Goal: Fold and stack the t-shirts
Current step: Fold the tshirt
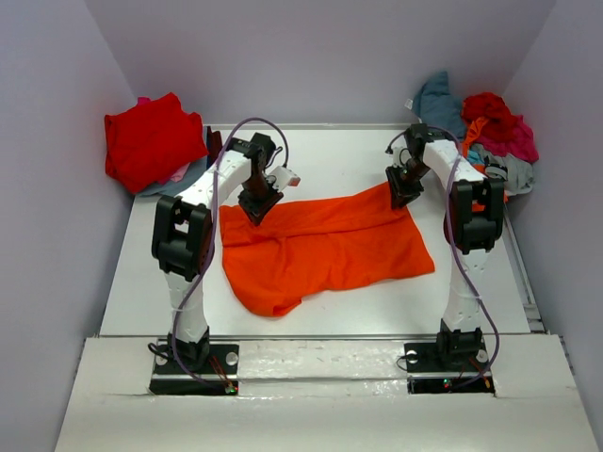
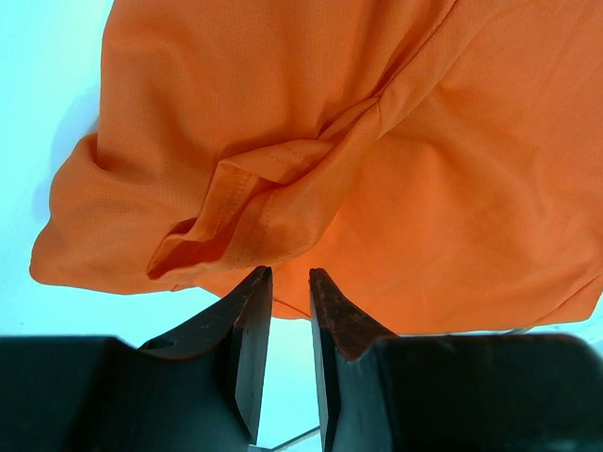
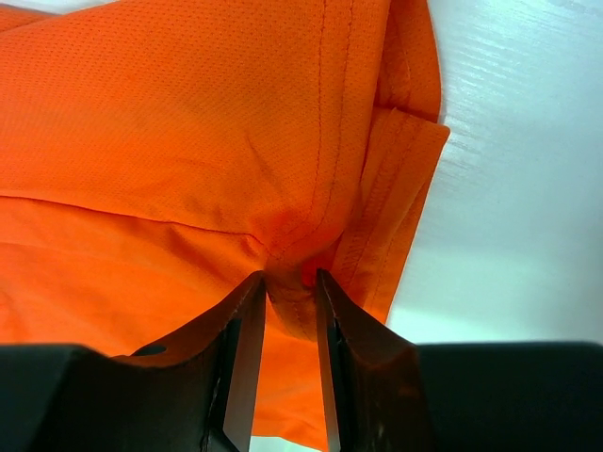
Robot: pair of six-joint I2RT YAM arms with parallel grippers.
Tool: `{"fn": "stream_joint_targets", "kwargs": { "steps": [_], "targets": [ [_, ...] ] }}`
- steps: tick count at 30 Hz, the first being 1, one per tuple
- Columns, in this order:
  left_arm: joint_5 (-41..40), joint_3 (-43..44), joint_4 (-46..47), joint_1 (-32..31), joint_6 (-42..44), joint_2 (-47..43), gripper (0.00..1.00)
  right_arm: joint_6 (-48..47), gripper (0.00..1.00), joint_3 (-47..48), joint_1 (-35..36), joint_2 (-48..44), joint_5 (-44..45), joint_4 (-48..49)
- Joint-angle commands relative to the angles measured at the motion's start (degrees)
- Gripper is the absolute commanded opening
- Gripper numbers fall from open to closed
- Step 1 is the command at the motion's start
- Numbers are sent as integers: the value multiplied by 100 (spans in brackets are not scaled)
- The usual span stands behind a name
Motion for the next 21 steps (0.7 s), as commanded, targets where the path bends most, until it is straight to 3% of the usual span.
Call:
{"fn": "stream_joint_targets", "kwargs": {
  "steps": [1,14,19,21],
  "targets": [
    [81,-103,-95,-28,55,-156,34,26,34,173,83,-48,-79,85],
    [72,-59,-130,-28,55,-147,34,0,37,50,83,14,-79,155],
    [72,-68,-139,-28,46,-147,34,0,33,15,83,31,-70,199],
    [81,-76,-139,-28,46,-147,34,9,23,15,83,31,-61,208]
  ]
}}
